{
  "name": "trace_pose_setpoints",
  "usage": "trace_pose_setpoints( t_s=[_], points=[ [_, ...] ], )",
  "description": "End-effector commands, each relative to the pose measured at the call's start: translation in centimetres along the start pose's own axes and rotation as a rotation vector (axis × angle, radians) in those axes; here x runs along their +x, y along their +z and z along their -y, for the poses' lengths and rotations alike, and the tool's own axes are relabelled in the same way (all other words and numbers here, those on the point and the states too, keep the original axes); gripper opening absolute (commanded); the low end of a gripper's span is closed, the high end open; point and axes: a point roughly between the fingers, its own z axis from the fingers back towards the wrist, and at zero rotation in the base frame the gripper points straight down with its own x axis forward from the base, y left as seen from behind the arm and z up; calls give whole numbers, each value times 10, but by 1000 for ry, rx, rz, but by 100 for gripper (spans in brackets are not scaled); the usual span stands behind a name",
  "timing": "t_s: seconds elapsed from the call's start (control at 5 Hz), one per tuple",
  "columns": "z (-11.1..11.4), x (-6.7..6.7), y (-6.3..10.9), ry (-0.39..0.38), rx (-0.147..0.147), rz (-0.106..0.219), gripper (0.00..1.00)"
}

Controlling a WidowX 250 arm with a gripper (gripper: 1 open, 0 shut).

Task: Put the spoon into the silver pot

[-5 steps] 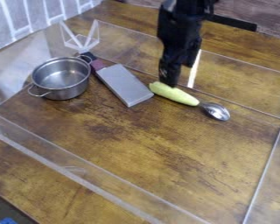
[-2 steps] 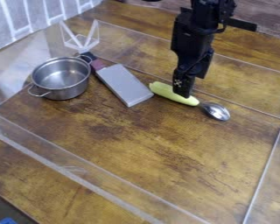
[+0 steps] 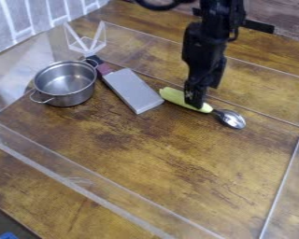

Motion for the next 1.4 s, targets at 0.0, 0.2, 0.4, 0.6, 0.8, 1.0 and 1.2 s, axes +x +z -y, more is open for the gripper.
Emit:
trace_pose_setpoints(
  t_s=[0.0, 0.2, 0.4, 0.6, 0.8, 1.0, 1.2],
  points=[
    [10, 9, 6, -5, -60, -17, 100],
    [9, 18, 7, -2, -55, -19, 100],
    [8, 27, 9, 2, -51, -22, 100],
    [7, 30, 5, 46, -41, -17, 100],
    [6, 31, 2, 86, -34, -13, 100],
    [5, 30, -2, 139, -27, -7, 100],
    [4, 29, -5, 188, -21, -4, 100]
  ],
)
